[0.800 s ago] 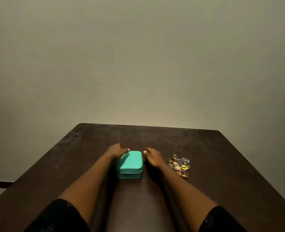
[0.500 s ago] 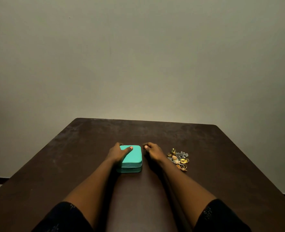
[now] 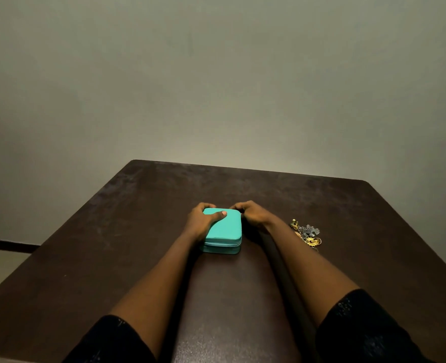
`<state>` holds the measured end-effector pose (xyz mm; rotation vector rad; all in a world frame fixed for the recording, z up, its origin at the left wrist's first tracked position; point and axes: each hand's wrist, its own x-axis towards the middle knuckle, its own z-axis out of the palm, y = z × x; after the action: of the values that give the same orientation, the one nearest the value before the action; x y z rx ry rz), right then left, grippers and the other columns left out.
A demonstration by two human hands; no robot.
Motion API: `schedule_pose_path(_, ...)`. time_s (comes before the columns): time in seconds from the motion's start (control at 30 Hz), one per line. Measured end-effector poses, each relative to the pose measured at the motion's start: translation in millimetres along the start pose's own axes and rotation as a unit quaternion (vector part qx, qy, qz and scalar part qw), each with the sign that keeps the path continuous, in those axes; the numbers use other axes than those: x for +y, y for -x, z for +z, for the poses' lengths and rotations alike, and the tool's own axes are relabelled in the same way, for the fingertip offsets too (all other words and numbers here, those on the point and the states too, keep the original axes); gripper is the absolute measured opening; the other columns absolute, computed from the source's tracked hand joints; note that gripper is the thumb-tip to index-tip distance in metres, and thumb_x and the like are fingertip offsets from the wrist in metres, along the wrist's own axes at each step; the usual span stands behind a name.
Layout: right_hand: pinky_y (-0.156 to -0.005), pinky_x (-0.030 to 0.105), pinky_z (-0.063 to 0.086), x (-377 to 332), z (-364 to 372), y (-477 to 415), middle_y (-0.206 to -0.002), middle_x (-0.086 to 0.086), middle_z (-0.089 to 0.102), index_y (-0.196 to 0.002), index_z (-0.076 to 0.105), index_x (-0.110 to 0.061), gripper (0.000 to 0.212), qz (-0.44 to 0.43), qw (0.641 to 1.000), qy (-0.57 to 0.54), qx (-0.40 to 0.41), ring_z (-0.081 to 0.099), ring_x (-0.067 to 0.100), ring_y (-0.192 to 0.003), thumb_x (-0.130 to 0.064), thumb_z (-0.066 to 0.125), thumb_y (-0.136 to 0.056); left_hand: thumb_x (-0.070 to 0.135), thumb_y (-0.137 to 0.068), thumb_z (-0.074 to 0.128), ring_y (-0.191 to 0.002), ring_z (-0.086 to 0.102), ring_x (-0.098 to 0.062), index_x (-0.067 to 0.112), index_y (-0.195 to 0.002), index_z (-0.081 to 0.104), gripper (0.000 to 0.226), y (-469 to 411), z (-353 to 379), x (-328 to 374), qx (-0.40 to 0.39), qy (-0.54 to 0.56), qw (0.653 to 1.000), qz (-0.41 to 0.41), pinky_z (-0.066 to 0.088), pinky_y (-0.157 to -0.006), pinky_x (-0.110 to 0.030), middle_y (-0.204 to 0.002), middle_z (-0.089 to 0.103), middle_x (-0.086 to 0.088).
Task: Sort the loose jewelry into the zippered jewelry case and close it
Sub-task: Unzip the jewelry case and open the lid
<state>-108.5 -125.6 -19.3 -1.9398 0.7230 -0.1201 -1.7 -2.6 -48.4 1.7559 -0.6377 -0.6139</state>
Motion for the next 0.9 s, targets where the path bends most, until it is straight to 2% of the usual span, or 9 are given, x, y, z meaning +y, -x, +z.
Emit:
schedule_pose_path(0.13,-0.077,0.030,0.051,3,-2,-5,-0.116,0.026,0.061,-0.110,0.061,0.006,0.032,-0.010,1.000,0.025,0.002,0.058,0.024,-0.092,0.012,0.037,-0.090,0.031,-0.074,0.076,-0.095,0.064,-0.025,0.017,-0.104,0.058,0.038,-3,1,-2,-0.004,0.014,1.000,-0.003,0.054,-0.080,-0.041,-0.106,0.064,-0.009)
schedule_pose_path(0.33,-0.090,0.045,0.049,8,1,-14,-0.110,0.025,0.064,-0.103,0.062,0.008,0.020,-0.010,0.997,0.065,0.034,0.058,0.025,-0.089,0.004,0.047,-0.090,0.029,-0.074,0.076,-0.096,0.064,-0.027,0.017,-0.104,0.059,0.037,-4,2,-5,-0.002,0.038,0.999,-0.009,0.054,-0.083,-0.044,-0.107,0.065,-0.011)
schedule_pose_path(0.5,-0.087,0.042,0.049,9,3,-15,-0.103,0.018,0.064,-0.090,0.060,-0.008,0.007,-0.028,0.990,0.133,0.027,0.059,0.025,-0.093,-0.010,0.054,-0.091,0.029,-0.075,0.076,-0.096,0.064,-0.026,0.016,-0.105,0.058,0.037,-4,3,-4,-0.002,0.039,0.999,-0.005,0.053,-0.083,-0.043,-0.106,0.065,-0.009)
schedule_pose_path(0.63,-0.077,0.035,0.043,8,2,-13,-0.097,0.009,0.058,-0.092,0.054,-0.010,0.003,-0.038,0.987,0.152,0.038,0.053,0.021,-0.091,-0.012,0.052,-0.092,0.028,-0.075,0.075,-0.096,0.064,-0.027,0.015,-0.106,0.058,0.037,-3,3,-4,-0.002,0.041,0.999,-0.003,0.053,-0.080,-0.040,-0.107,0.065,-0.010)
schedule_pose_path(0.8,-0.088,0.039,0.047,5,-2,-13,-0.109,0.019,0.064,-0.105,0.064,0.003,0.021,-0.035,0.986,0.162,-0.002,0.059,0.026,-0.095,-0.009,0.054,-0.092,0.030,-0.074,0.076,-0.096,0.064,-0.025,0.016,-0.107,0.059,0.039,-3,2,-3,-0.001,0.036,0.999,-0.007,0.053,-0.082,-0.041,-0.107,0.064,-0.009)
schedule_pose_path(0.9,-0.077,0.036,0.043,4,0,-13,-0.110,0.020,0.063,-0.097,0.060,-0.003,0.014,-0.034,0.981,0.189,0.006,0.053,0.021,-0.089,-0.011,0.051,-0.093,0.031,-0.074,0.076,-0.096,0.064,-0.025,0.016,-0.107,0.058,0.041,-4,2,-5,0.000,0.032,0.999,-0.009,0.054,-0.082,-0.042,-0.107,0.064,-0.009)
